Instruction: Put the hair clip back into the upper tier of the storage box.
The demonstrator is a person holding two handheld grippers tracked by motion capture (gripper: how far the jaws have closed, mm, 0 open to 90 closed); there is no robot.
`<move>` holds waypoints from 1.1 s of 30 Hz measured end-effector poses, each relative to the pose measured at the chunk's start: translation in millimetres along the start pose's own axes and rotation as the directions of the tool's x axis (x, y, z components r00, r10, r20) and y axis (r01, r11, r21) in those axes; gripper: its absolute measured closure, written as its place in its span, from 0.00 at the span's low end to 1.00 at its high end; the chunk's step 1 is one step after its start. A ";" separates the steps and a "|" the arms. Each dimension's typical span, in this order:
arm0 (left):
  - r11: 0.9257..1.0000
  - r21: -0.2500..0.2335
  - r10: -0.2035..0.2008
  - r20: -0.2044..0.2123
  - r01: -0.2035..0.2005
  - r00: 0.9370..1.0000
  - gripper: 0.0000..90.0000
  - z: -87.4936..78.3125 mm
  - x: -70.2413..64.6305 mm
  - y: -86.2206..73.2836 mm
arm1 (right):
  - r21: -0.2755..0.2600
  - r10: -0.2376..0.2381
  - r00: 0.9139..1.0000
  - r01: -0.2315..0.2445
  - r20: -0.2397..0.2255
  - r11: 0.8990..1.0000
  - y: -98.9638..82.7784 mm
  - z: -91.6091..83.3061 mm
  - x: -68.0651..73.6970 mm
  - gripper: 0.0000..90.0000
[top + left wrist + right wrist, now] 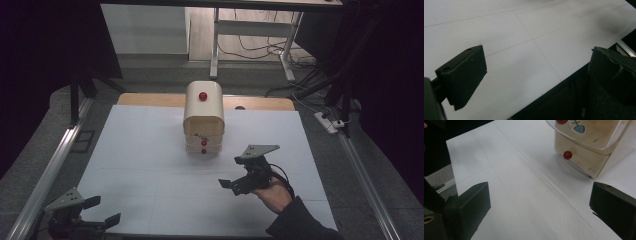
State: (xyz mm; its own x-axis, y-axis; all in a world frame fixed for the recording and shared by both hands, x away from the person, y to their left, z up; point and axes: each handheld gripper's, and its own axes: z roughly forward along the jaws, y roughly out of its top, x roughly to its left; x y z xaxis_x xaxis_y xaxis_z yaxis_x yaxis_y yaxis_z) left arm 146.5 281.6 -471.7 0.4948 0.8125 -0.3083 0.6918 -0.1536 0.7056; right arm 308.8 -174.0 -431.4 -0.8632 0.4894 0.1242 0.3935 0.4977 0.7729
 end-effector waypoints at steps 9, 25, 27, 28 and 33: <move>1.000 0.000 -0.006 0.004 0.006 1.000 0.03 0.0 0.4 0.0 | 0.007 0.010 1.000 -0.010 0.024 1.000 -10.4 -7.0 -2.8 0.00; 1.000 0.001 -0.006 0.006 0.006 1.000 0.03 0.2 0.4 0.0 | 0.013 0.002 0.997 -0.003 0.077 1.000 -26.9 -22.8 -2.3 0.00; 1.000 0.001 -0.007 0.006 0.007 1.000 0.03 0.2 0.5 0.0 | 0.015 0.001 0.996 -0.002 0.091 1.000 -29.9 -25.2 -2.0 0.00; 1.000 0.001 -0.006 0.006 0.006 1.000 0.03 0.2 0.5 0.0 | 0.013 0.002 0.996 -0.003 0.093 1.000 -31.5 -26.5 -2.1 0.00; 1.000 0.001 -0.007 0.006 0.007 1.000 0.03 0.3 0.5 0.0 | 0.001 0.030 0.994 -0.030 0.106 1.000 -41.0 -33.8 -4.7 0.00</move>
State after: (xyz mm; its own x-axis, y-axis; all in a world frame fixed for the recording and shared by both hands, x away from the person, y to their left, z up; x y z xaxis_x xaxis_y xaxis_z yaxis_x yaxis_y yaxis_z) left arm 146.9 281.9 -472.0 0.4933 0.8101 -0.3169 0.6957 -0.1488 0.7027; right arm 286.0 -221.0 -442.7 -0.8126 0.5772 0.0808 0.4198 0.4834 0.7682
